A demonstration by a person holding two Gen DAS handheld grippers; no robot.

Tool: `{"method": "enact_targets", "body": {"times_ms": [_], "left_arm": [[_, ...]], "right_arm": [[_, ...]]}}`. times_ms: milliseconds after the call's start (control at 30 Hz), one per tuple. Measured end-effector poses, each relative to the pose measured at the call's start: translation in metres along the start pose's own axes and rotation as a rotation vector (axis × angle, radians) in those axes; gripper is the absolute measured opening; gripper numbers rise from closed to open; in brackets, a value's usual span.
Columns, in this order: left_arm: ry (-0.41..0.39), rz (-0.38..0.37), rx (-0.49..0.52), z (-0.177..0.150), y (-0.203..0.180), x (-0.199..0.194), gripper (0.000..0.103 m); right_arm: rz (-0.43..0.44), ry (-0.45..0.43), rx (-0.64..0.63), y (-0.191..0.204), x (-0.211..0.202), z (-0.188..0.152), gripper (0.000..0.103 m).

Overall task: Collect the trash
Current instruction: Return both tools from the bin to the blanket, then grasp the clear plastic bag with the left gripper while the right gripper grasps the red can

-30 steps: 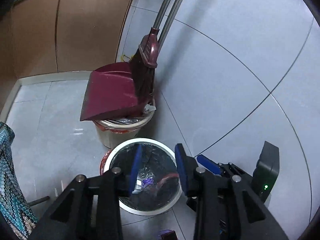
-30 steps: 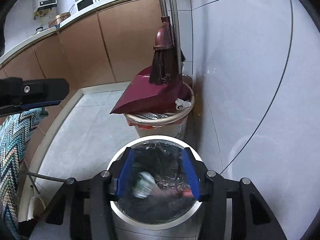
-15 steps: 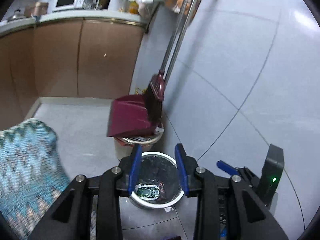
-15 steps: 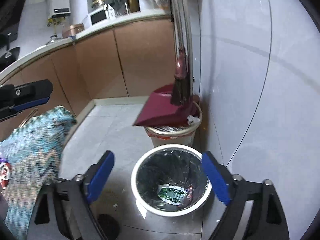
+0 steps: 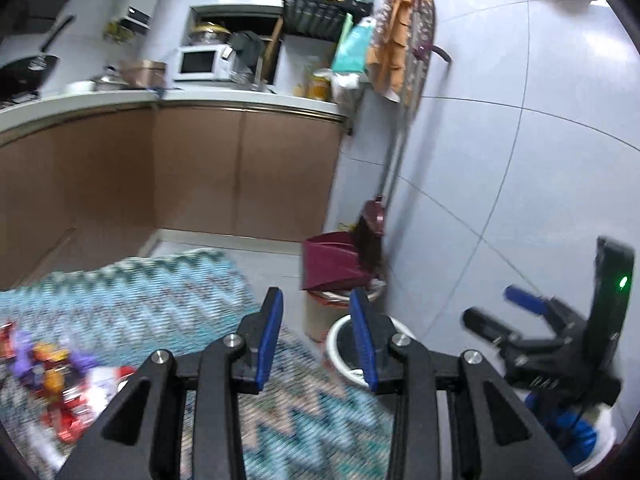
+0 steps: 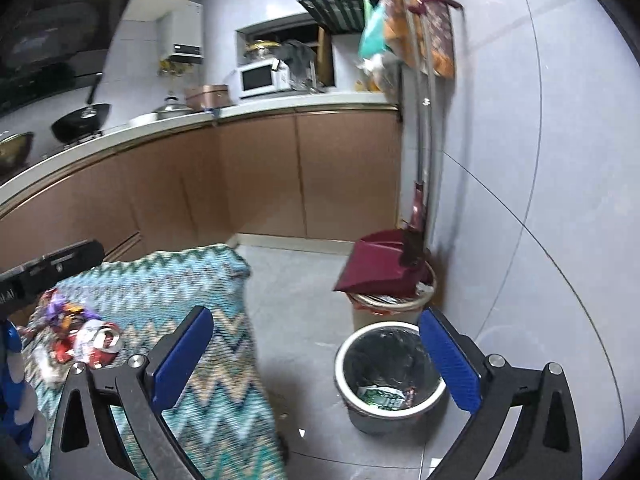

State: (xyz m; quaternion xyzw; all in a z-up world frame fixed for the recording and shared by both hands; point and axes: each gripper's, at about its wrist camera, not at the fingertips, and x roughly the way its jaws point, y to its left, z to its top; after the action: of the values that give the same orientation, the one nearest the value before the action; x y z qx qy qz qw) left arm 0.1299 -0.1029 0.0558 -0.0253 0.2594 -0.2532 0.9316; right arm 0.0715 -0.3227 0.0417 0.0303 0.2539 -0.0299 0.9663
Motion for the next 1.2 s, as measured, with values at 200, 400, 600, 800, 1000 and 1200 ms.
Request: {"method": "enact_targets", "body": {"times_ms": [200, 400, 600, 800, 1000, 1200], "left_arm": [[-0.019, 0.105, -0.040, -0.022, 0.047, -0.061, 0.042], [-0.061, 0.250, -0.098, -0.043, 0.104, -0.127, 0.052], [-0.069, 0.378, -0.173, -0.070, 0.157, -0.176, 0.052], [-0.023, 0.441, -0.223, -0.098, 0.186, -0.182, 0.052], [0.069, 0.414, -0.273, -0.129, 0.199, -0.155, 0.052], [0.148, 0.400, -0.335, -0.150, 0.207, -0.118, 0.052]], "right_arm": [[0.082, -0.039, -0.039, 0.037, -0.031, 0.000, 0.103], [0.187, -0.073, -0.054, 0.066, -0.055, 0.001, 0.103], [0.284, -0.055, -0.088, 0.098, -0.057, 0.004, 0.103], [0.385, -0.003, -0.139, 0.125, -0.037, -0.003, 0.103], [0.466, 0.055, -0.181, 0.150, -0.009, -0.011, 0.103], [0.512, 0.132, -0.219, 0.172, 0.025, -0.025, 0.103]]}}
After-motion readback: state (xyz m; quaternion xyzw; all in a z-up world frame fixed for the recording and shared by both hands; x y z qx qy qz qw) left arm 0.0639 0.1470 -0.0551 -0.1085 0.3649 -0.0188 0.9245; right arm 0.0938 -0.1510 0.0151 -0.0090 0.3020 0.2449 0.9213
